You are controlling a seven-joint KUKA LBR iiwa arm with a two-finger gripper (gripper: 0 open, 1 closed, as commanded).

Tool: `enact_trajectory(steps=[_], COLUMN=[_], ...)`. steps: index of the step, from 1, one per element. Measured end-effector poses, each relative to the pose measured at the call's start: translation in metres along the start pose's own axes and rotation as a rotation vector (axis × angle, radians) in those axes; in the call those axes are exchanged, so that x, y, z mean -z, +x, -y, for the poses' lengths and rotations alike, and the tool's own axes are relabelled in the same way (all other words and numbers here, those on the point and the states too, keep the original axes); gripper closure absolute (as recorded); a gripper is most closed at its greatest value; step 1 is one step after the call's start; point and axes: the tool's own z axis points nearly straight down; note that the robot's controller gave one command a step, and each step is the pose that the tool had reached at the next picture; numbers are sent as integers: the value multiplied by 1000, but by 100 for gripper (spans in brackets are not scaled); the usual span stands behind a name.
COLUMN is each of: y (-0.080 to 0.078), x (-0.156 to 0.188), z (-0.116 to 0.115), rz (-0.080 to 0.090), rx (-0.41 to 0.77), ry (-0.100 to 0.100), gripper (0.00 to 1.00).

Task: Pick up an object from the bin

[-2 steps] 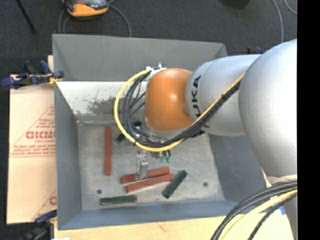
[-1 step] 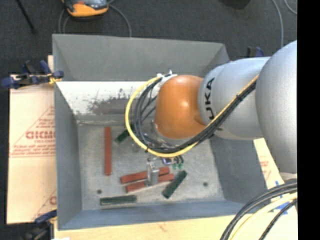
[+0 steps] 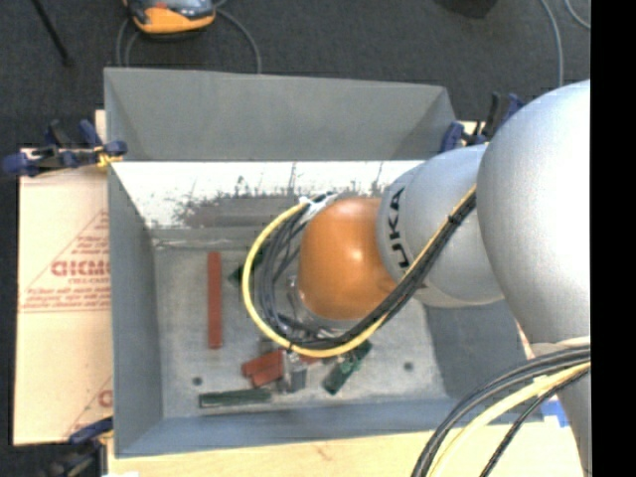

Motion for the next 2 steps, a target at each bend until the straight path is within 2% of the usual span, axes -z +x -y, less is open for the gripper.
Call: enact_trajectory(steps=[1, 2], y=[0, 2], x=[0, 211], z=[0, 36], rz=[0, 4], rx=[-1, -1], ry=[0, 3], gripper=[100, 100])
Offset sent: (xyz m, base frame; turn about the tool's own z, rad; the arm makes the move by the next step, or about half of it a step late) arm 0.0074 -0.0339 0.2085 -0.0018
